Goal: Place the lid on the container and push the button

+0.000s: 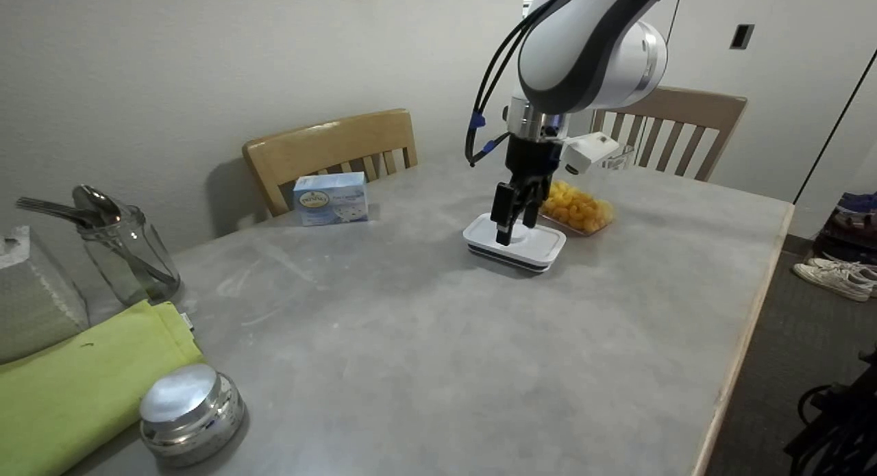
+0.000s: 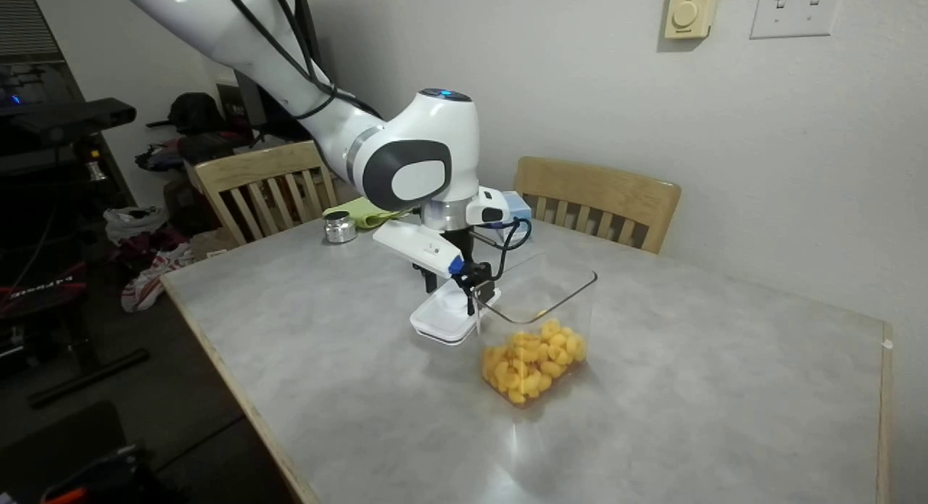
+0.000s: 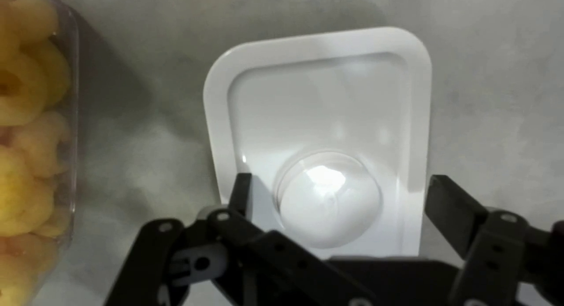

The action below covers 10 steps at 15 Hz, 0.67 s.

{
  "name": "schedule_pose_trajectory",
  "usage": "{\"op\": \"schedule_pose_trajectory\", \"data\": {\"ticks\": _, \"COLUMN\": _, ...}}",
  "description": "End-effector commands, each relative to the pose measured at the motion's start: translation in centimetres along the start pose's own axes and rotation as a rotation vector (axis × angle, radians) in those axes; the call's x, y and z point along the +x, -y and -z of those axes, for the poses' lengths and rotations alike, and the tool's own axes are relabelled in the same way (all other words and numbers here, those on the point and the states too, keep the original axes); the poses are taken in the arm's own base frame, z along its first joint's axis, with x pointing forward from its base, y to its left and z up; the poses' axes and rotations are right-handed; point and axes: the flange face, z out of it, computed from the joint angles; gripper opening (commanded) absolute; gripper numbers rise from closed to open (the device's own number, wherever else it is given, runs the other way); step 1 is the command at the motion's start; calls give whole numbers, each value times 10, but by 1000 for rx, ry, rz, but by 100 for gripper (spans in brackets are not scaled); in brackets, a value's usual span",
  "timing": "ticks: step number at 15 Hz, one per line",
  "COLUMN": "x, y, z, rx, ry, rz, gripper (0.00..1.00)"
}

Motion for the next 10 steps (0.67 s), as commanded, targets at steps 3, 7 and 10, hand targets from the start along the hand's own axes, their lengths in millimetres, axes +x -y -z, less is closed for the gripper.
{"op": "schedule_pose_trajectory", "data": {"ticks": 3, "x": 2, "y": -12, "z": 1, "rx": 19, "ry": -9, "rz": -3, "gripper": 100}}
{"op": "schedule_pose_trajectory", "data": {"ticks": 7, "x": 0, "y": -18, "z": 0, "rx": 26, "ry": -4, "rz": -16, "gripper": 86}}
{"op": "schedule_pose_trajectory", "data": {"ticks": 10, "x": -2, "y": -20, "z": -1, "rx": 26, "ry": -1, "rz": -23, "gripper": 60}}
